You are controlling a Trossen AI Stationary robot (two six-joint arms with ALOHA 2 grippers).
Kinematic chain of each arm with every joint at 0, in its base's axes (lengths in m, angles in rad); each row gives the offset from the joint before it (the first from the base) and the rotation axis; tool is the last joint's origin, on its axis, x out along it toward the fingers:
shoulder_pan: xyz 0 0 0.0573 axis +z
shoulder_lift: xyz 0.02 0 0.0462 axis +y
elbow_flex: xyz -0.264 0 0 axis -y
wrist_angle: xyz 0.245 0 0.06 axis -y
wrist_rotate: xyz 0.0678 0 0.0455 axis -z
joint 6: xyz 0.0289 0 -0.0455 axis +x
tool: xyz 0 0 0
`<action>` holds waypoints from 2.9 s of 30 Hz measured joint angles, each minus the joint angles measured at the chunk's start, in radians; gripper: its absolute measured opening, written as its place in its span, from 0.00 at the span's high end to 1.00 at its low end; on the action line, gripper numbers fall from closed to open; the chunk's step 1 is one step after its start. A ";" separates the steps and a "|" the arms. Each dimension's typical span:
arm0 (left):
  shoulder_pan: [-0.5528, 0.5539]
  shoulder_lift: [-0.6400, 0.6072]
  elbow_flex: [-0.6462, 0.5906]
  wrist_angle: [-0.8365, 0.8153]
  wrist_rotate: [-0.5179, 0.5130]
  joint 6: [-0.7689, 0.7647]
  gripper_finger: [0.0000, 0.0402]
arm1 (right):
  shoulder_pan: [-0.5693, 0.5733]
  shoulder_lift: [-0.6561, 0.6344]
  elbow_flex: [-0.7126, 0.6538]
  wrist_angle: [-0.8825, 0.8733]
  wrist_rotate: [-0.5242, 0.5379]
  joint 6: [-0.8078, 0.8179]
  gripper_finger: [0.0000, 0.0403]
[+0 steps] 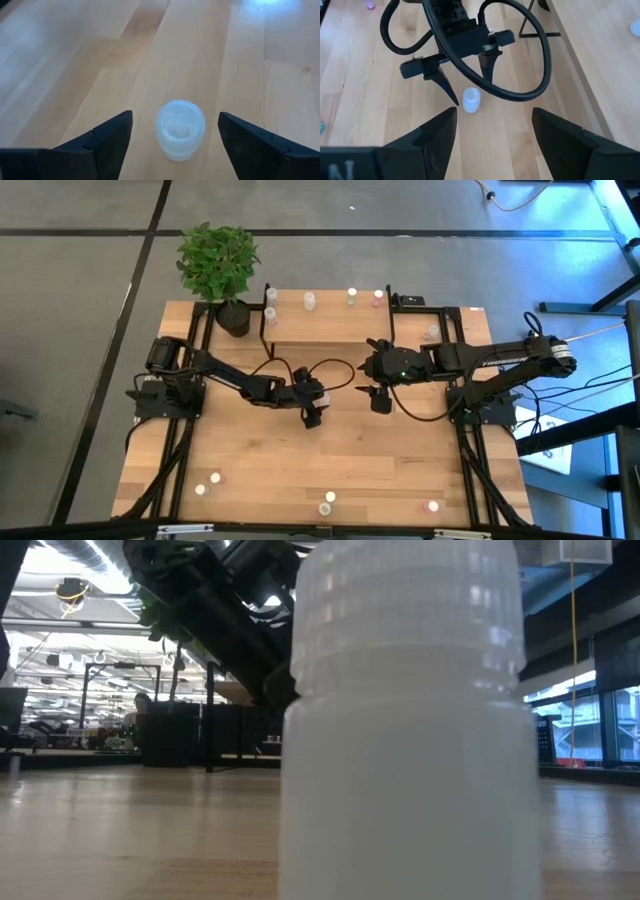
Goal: Pick and place medicine bottles onto shelf by color
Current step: Put the top white pill bottle on the shelf aligned with the other white pill bottle
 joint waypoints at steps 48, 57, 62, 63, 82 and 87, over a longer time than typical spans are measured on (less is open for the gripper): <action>0.008 0.000 -0.001 -0.036 0.006 -0.002 0.44 | 0.000 0.000 0.000 0.000 0.000 0.000 0.35; 0.008 0.000 -0.001 -0.036 -0.001 0.001 0.45 | 0.000 0.000 0.000 0.000 0.000 -0.002 0.35; 0.008 0.000 -0.001 -0.036 -0.002 0.000 0.50 | 0.000 0.000 0.000 0.000 0.000 -0.002 0.35; 0.008 0.000 -0.001 -0.036 -0.002 0.000 0.51 | 0.000 0.000 0.000 0.000 0.000 -0.002 0.35; 0.008 0.000 -0.001 -0.035 0.003 0.000 0.69 | 0.000 0.000 0.000 0.000 0.000 0.000 0.35; 0.008 0.000 -0.001 -0.035 0.004 0.000 0.70 | 0.000 0.000 0.000 0.000 0.000 0.000 0.35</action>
